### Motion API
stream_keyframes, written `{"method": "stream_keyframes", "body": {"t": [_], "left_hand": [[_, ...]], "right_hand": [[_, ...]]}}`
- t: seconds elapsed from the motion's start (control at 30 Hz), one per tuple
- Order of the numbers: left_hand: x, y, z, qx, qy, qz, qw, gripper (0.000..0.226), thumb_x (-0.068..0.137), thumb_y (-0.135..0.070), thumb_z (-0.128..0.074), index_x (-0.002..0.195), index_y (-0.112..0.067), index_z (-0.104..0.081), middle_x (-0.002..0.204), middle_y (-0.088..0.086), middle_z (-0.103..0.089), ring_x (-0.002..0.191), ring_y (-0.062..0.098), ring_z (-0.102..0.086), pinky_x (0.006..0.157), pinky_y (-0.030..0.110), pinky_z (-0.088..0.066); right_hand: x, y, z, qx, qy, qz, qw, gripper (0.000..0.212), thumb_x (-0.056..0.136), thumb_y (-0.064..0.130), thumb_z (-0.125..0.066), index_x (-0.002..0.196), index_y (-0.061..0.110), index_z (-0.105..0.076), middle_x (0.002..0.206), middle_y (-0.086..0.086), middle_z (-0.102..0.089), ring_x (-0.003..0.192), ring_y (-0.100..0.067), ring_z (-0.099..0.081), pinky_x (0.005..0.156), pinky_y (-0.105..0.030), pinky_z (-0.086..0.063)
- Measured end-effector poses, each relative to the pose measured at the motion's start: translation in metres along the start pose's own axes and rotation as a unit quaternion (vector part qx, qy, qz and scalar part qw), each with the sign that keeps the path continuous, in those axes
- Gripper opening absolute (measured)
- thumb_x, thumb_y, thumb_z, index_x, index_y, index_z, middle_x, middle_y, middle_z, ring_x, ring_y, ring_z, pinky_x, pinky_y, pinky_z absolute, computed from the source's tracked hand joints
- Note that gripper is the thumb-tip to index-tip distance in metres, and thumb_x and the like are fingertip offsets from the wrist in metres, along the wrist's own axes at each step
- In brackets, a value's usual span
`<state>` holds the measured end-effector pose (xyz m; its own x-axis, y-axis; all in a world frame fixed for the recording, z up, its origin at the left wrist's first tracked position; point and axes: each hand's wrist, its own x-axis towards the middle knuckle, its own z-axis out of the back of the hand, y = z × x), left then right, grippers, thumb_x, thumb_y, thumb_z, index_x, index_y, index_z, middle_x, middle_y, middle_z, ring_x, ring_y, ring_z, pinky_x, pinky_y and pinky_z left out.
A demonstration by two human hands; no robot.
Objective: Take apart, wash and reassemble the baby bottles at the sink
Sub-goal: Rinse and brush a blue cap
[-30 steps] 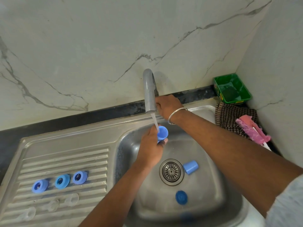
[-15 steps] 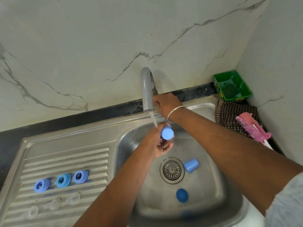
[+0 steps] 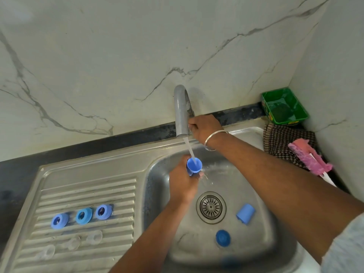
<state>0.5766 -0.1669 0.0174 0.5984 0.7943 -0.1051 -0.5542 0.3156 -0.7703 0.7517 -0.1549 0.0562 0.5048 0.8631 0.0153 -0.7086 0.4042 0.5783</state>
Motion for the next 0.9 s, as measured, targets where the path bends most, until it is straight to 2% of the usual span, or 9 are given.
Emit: {"method": "stream_keyframes", "body": {"t": [0.17, 0.3, 0.43, 0.5, 0.6, 0.7, 0.77, 0.83, 0.9], "left_hand": [[-0.002, 0.006, 0.008, 0.121, 0.046, -0.026, 0.991, 0.027, 0.082, -0.031, -0.077, 0.106, -0.029, -0.066, 0.101, -0.008, -0.068, 0.092, 0.013, -0.063, 0.083, 0.025, -0.052], [-0.004, 0.004, 0.012, 0.08, 0.078, 0.105, 0.988, 0.026, 0.08, -0.041, -0.077, 0.09, -0.019, -0.068, 0.085, -0.001, -0.071, 0.084, 0.021, -0.067, 0.078, 0.034, -0.057], [-0.004, 0.006, 0.014, -0.02, 0.09, 0.237, 0.967, 0.031, 0.081, -0.039, -0.077, 0.089, -0.012, -0.065, 0.083, 0.004, -0.062, 0.072, 0.021, -0.058, 0.061, 0.029, -0.049], [-0.005, 0.008, 0.015, -0.084, 0.098, 0.301, 0.945, 0.041, 0.08, -0.042, -0.075, 0.102, -0.008, -0.065, 0.089, 0.011, -0.062, 0.061, 0.021, -0.053, 0.048, 0.022, -0.042], [-0.013, 0.001, 0.018, -0.185, 0.127, 0.39, 0.893, 0.028, 0.086, -0.033, -0.07, 0.1, -0.01, -0.062, 0.082, 0.014, -0.062, 0.055, 0.02, -0.057, 0.042, 0.02, -0.044], [-0.021, -0.001, 0.017, -0.259, 0.145, 0.438, 0.848, 0.026, 0.087, -0.028, -0.066, 0.099, -0.006, -0.058, 0.073, 0.015, -0.059, 0.044, 0.017, -0.053, 0.04, 0.019, -0.047], [-0.028, 0.004, 0.014, -0.288, 0.144, 0.467, 0.824, 0.024, 0.087, -0.026, -0.066, 0.096, -0.006, -0.056, 0.071, 0.014, -0.059, 0.045, 0.018, -0.054, 0.04, 0.018, -0.048], [-0.034, 0.012, 0.01, -0.324, 0.126, 0.491, 0.799, 0.027, 0.087, -0.026, -0.069, 0.099, -0.005, -0.057, 0.074, 0.015, -0.062, 0.05, 0.02, -0.059, 0.041, 0.02, -0.05], [-0.04, 0.016, 0.006, -0.384, 0.101, 0.501, 0.769, 0.035, 0.087, -0.029, -0.073, 0.107, -0.004, -0.058, 0.081, 0.018, -0.066, 0.048, 0.02, -0.062, 0.042, 0.02, -0.051]], "right_hand": [[0.001, -0.001, -0.005, 0.049, 0.006, -0.038, 0.998, 0.026, 0.098, 0.028, -0.049, 0.103, 0.019, -0.073, 0.108, -0.013, -0.071, 0.101, -0.036, -0.061, 0.078, -0.027, -0.041], [-0.003, 0.002, -0.003, 0.158, 0.0, -0.113, 0.981, 0.025, 0.089, 0.038, -0.06, 0.1, 0.024, -0.077, 0.106, -0.009, -0.073, 0.101, -0.03, -0.065, 0.089, -0.027, -0.048], [-0.007, -0.006, -0.006, 0.372, -0.017, -0.183, 0.91, 0.035, 0.058, 0.06, -0.076, 0.082, 0.034, -0.077, 0.089, 0.006, -0.076, 0.092, -0.016, -0.07, 0.089, -0.039, -0.057], [-0.008, -0.008, -0.01, 0.408, -0.012, -0.185, 0.894, 0.03, 0.073, 0.052, -0.077, 0.091, 0.029, -0.078, 0.091, 0.003, -0.076, 0.09, -0.015, -0.071, 0.086, -0.041, -0.059], [-0.012, -0.009, -0.011, 0.453, 0.011, -0.191, 0.871, 0.029, 0.087, 0.035, -0.072, 0.111, 0.02, -0.073, 0.109, 0.0, -0.071, 0.1, -0.018, -0.068, 0.081, -0.037, -0.06], [-0.02, -0.01, -0.01, 0.41, 0.071, -0.168, 0.894, 0.042, 0.089, 0.031, -0.069, 0.13, 0.03, -0.061, 0.133, 0.005, -0.059, 0.112, -0.021, -0.06, 0.076, -0.034, -0.061], [-0.026, -0.01, -0.012, 0.424, 0.098, -0.173, 0.884, 0.058, 0.087, 0.028, -0.071, 0.14, 0.036, -0.048, 0.143, 0.011, -0.047, 0.117, -0.021, -0.055, 0.069, -0.033, -0.06], [-0.031, -0.008, -0.013, 0.451, 0.084, -0.184, 0.869, 0.062, 0.087, 0.022, -0.071, 0.142, 0.036, -0.045, 0.142, 0.013, -0.047, 0.115, -0.021, -0.057, 0.062, -0.031, -0.059], [-0.04, -0.007, -0.01, 0.487, 0.042, -0.2, 0.849, 0.042, 0.089, 0.018, -0.067, 0.129, 0.027, -0.059, 0.13, 0.007, -0.06, 0.106, -0.02, -0.065, 0.059, -0.03, -0.058]]}}
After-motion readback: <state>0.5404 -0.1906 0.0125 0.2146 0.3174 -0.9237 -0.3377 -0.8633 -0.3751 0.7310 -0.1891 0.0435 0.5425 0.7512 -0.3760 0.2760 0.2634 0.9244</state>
